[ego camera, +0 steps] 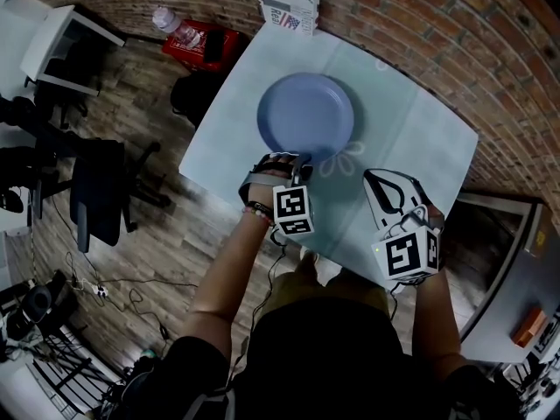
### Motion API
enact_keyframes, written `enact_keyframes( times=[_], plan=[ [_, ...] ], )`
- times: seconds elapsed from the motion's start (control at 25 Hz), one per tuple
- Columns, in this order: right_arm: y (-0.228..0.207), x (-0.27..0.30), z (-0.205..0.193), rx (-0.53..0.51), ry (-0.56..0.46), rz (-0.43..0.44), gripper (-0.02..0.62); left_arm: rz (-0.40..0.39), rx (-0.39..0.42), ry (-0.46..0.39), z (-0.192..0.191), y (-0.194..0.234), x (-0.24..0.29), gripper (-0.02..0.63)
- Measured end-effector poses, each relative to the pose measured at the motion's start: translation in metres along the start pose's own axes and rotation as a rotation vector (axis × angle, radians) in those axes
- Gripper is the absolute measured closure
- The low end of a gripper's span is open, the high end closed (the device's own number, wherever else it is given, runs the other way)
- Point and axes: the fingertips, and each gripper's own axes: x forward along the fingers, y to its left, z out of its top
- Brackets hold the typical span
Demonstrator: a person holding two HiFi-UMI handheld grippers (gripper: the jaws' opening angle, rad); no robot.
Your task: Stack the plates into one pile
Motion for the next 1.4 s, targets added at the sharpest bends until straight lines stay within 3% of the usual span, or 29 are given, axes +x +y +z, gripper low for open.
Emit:
enact_keyframes(
  times=[0.64, 0.72, 0.92, 1.4],
  plan=[
    [0.006, -0.002, 0.004, 0.003, -0.026, 0.005, 0.560, 0.012, -0.020, 0.022, -0.008, -0.004, -0.005, 0.478],
    [0.006, -0.006, 0.006, 0.002, -0.032, 0.000, 0.561, 0.050, -0.019, 0.016, -0.004, 0.003, -0.013, 0.567],
    [0.005, -0.018, 0.017, -0.009, -0.051, -0.019, 0.560, 0.105, -0.047, -0.009, 0.008, 0.025, -0.046, 0.583],
    [0.010, -0.067, 0.048, -0.030, -0.112, -0.107, 0.560, 0.247, -0.010, -0.117, 0.066, 0.065, -0.159, 0.584]
  ],
)
